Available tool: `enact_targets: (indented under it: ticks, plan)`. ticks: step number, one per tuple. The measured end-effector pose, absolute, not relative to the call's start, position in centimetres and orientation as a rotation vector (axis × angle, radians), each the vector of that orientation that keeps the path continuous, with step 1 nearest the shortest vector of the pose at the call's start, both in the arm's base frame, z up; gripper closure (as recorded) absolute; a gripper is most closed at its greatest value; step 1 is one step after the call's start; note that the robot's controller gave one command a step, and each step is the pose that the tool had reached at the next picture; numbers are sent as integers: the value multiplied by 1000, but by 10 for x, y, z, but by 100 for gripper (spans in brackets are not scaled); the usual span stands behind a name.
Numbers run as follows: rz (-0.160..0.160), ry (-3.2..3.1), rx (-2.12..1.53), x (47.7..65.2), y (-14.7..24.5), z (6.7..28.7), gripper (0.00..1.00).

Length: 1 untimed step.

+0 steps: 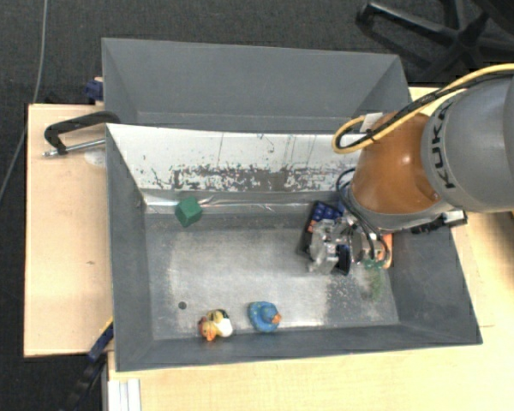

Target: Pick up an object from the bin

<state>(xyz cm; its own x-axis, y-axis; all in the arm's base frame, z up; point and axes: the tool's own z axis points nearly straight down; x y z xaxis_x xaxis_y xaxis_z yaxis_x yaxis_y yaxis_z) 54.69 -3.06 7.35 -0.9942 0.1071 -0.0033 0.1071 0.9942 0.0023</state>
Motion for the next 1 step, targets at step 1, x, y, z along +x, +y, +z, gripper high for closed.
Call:
enact_targets:
  ticks: [1]
  plan:
    - [5,3140,50,549,-42,100,100]
